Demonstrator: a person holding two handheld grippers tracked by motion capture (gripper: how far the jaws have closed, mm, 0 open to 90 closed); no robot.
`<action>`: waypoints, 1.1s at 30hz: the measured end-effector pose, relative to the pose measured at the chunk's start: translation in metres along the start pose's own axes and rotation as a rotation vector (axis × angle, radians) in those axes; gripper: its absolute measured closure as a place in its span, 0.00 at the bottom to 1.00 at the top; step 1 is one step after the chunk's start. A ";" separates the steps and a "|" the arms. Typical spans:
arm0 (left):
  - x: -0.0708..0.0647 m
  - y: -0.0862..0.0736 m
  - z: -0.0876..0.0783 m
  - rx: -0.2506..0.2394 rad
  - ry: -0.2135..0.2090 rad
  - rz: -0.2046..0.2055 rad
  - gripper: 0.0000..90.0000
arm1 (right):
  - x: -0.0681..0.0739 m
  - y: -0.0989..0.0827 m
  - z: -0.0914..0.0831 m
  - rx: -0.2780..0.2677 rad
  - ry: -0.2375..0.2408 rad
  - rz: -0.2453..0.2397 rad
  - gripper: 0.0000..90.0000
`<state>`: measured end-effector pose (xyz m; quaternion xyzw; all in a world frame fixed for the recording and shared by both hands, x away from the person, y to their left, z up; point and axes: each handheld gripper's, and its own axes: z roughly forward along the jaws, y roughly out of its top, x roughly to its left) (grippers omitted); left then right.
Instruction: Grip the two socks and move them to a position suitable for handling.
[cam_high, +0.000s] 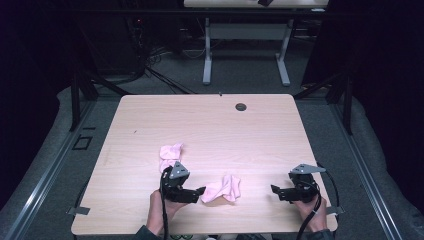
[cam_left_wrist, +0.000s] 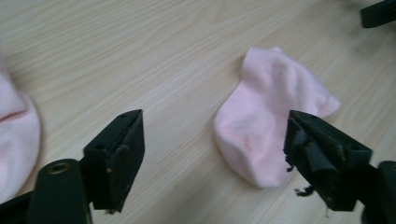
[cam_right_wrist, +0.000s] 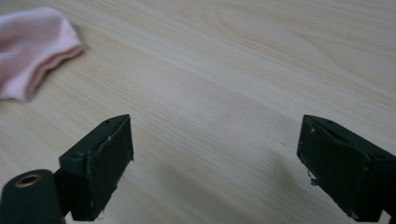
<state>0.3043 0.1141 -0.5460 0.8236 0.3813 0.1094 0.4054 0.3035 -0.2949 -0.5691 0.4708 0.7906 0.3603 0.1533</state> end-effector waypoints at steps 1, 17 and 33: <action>0.003 -0.003 0.001 0.012 0.004 -0.014 0.29 | 0.012 0.007 0.000 0.005 0.033 -0.021 0.17; -0.014 -0.004 0.019 0.073 -0.030 0.003 0.46 | 0.082 0.039 0.029 0.062 0.180 -0.117 0.52; -0.017 -0.008 0.025 0.093 -0.050 0.000 0.58 | 0.101 0.041 0.051 0.127 0.206 -0.152 0.69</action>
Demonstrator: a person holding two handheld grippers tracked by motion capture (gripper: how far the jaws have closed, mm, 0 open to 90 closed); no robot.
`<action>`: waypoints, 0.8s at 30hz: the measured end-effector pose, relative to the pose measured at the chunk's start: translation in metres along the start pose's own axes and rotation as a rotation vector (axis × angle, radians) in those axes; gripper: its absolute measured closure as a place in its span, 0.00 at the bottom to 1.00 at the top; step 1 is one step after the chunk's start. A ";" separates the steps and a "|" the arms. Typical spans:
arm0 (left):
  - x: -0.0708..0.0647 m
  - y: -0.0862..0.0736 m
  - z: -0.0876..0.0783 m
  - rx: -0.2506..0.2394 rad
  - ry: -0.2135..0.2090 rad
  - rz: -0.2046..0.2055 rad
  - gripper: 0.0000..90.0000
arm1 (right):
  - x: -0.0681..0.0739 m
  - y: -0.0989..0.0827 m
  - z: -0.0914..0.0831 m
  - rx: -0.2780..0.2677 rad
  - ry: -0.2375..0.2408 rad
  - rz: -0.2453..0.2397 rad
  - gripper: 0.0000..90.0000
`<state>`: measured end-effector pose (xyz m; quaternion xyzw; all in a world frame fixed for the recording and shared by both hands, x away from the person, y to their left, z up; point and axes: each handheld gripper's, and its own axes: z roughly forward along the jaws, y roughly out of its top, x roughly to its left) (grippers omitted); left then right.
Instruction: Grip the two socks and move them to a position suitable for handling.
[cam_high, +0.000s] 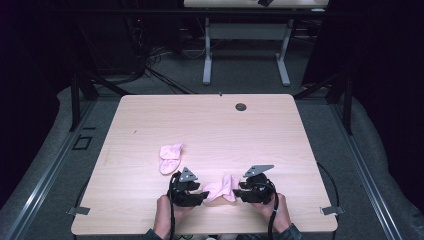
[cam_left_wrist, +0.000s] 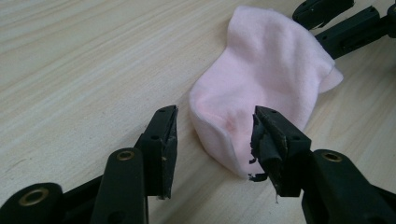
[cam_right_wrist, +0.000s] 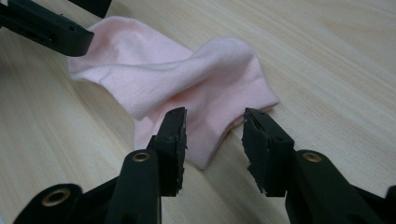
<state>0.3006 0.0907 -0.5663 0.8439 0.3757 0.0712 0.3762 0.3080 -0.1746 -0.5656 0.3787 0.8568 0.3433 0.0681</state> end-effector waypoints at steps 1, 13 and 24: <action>0.000 0.000 0.001 0.000 -0.002 0.000 0.58 | 0.000 0.000 0.000 0.000 0.000 0.000 0.69; -0.001 -0.005 0.006 0.033 -0.007 0.011 0.87 | 0.003 -0.002 0.004 0.017 0.001 -0.016 0.92; -0.003 -0.011 -0.001 0.015 -0.003 0.019 0.98 | 0.000 -0.010 -0.014 -0.008 0.015 0.001 0.98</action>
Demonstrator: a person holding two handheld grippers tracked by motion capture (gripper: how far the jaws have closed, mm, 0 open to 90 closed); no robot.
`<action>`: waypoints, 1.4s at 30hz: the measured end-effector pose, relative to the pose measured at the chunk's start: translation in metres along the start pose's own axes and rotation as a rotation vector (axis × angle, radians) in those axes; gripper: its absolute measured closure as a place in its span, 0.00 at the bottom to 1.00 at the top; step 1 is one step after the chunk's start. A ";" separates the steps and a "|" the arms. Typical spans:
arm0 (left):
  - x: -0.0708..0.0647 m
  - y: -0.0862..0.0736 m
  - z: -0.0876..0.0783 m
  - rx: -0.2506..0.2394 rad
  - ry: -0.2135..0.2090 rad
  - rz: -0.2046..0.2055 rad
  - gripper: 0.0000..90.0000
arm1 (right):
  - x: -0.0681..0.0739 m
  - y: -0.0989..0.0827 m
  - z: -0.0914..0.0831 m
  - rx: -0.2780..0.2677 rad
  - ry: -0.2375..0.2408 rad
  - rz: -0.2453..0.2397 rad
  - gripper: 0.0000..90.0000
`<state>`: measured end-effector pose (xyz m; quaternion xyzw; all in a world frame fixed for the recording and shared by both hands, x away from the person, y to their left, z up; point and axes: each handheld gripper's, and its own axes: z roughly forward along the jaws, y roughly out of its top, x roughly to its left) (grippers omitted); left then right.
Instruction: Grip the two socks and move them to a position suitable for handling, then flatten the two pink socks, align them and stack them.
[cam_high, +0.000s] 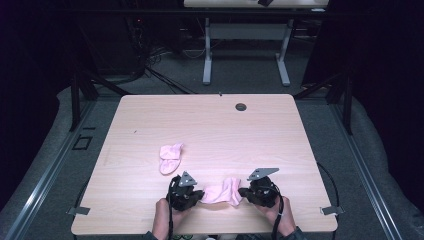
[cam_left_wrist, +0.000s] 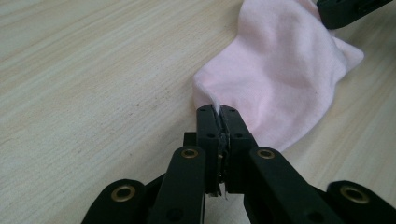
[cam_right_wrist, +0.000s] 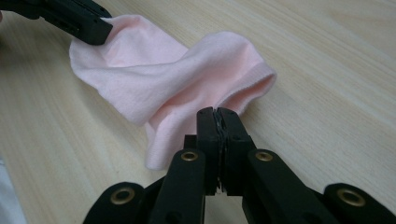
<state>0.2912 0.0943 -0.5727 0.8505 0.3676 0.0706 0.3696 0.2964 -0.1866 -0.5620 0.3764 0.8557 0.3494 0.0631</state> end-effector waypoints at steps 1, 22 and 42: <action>-0.002 -0.002 -0.003 -0.007 0.000 0.002 0.98 | 0.000 -0.001 -0.003 -0.003 0.001 0.003 0.98; 0.013 -0.014 -0.029 -0.057 0.020 -0.044 0.39 | -0.019 -0.012 -0.021 -0.019 0.042 0.059 0.42; 0.129 0.035 -0.020 -0.042 0.304 -0.157 0.30 | -0.036 -0.015 -0.030 -0.062 -0.016 0.086 0.27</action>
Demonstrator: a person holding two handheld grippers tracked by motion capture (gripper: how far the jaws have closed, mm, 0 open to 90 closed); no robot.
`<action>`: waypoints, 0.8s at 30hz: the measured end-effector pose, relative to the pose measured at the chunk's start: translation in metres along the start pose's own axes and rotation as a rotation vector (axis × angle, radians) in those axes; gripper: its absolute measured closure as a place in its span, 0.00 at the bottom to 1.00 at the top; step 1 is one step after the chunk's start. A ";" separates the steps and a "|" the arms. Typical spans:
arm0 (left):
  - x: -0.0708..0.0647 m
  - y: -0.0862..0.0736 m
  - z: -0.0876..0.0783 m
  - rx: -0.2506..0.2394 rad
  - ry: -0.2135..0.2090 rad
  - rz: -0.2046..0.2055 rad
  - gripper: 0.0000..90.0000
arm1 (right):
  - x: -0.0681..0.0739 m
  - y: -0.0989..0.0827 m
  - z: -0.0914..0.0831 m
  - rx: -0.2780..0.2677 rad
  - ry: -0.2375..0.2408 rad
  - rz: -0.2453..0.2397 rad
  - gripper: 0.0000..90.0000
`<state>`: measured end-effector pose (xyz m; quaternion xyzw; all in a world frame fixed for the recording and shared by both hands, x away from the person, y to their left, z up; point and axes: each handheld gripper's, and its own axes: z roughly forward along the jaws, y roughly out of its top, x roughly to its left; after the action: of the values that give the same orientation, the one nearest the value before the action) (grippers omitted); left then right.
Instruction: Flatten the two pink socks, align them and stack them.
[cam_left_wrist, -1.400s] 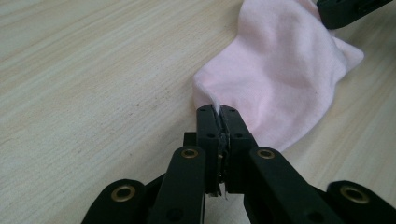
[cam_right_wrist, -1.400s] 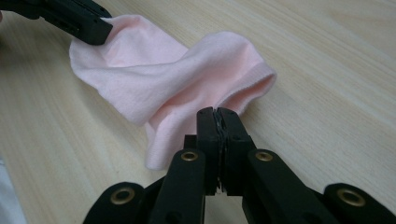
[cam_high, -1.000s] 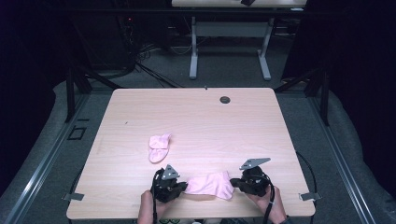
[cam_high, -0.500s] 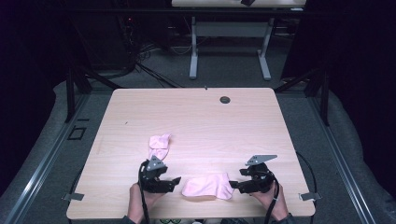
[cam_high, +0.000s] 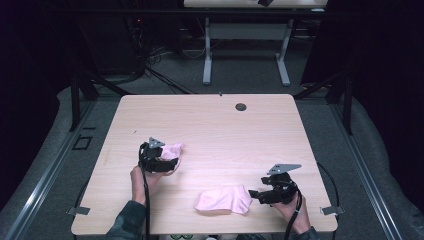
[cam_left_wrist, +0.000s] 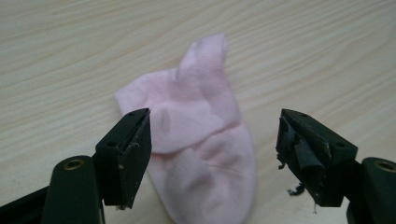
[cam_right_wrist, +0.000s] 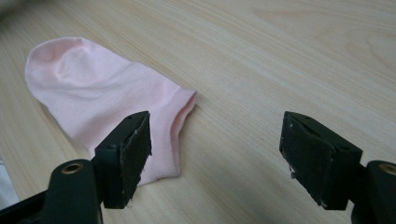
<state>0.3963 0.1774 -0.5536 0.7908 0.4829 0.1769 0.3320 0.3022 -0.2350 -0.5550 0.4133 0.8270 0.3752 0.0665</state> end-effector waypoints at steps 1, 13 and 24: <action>0.001 0.001 0.008 0.023 0.018 0.006 0.32 | -0.001 0.000 -0.001 0.004 0.002 0.002 0.27; 0.005 -0.002 0.022 0.071 0.062 0.015 0.65 | 0.000 0.000 0.000 0.006 -0.018 -0.003 0.30; 0.013 -0.004 0.018 0.031 0.043 0.016 0.92 | 0.000 0.002 -0.003 -0.005 -0.026 -0.009 0.31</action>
<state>0.4103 0.1835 -0.5697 0.7956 0.4864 0.1889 0.3077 0.3023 -0.2362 -0.5518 0.4141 0.8270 0.3717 0.0801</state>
